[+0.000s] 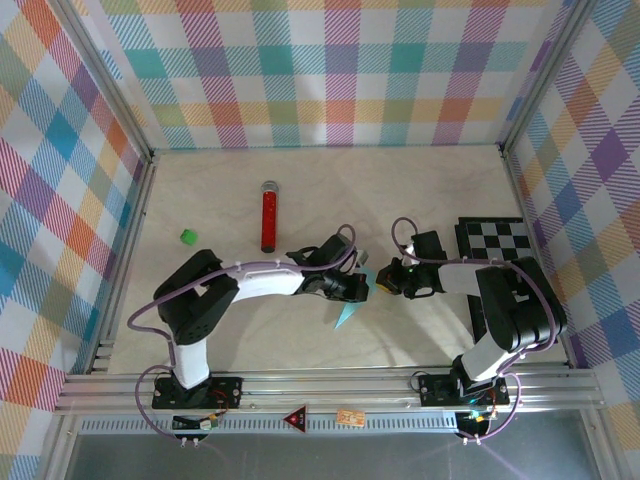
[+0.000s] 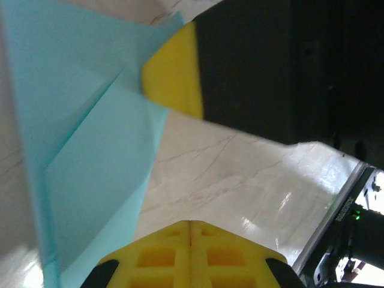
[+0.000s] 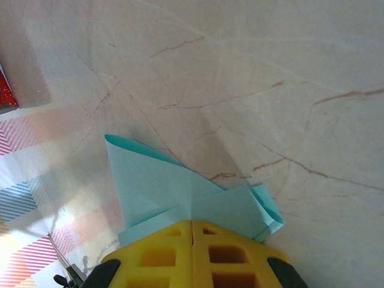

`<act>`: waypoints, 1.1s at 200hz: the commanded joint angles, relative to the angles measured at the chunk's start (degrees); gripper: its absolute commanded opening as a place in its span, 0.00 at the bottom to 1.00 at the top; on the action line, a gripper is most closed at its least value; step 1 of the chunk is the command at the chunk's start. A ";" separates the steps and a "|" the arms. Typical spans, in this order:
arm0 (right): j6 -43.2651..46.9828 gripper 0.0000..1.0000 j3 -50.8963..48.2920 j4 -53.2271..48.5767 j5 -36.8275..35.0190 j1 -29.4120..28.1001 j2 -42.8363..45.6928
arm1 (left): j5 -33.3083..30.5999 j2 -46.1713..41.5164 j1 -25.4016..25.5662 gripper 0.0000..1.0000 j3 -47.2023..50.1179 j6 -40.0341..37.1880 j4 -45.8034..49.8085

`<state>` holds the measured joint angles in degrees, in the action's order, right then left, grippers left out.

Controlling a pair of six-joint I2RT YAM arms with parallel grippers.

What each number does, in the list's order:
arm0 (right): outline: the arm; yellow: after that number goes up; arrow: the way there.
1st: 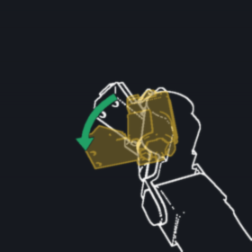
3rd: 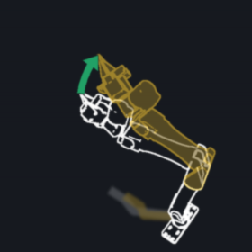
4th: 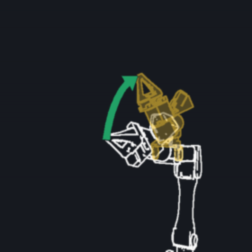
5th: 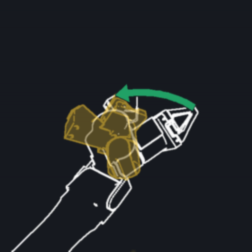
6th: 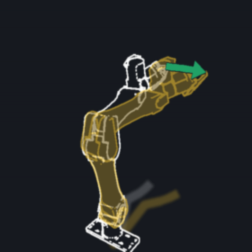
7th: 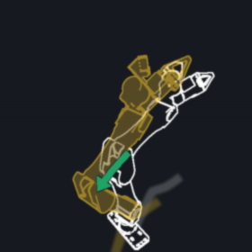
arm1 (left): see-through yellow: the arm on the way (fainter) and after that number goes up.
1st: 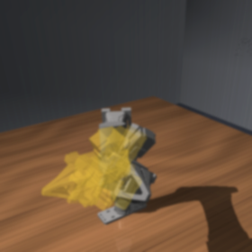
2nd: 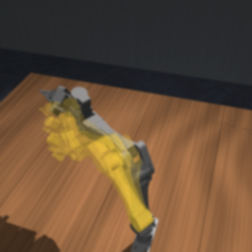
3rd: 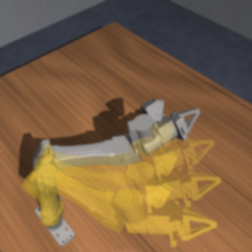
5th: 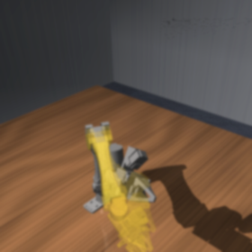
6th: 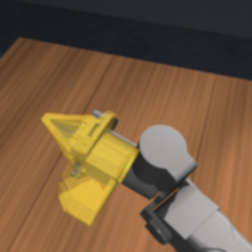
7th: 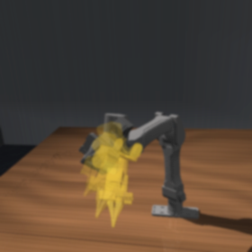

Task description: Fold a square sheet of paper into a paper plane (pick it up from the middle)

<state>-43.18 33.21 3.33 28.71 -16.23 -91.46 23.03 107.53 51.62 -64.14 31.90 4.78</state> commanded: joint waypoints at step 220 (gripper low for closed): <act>-3.36 0.49 -4.65 -9.56 0.12 0.15 19.13 | 3.28 -4.45 -11.53 0.24 8.93 3.80 -6.52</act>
<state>-43.18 32.32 -4.51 27.46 -16.16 -72.79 23.57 98.26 41.45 -51.90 33.71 0.10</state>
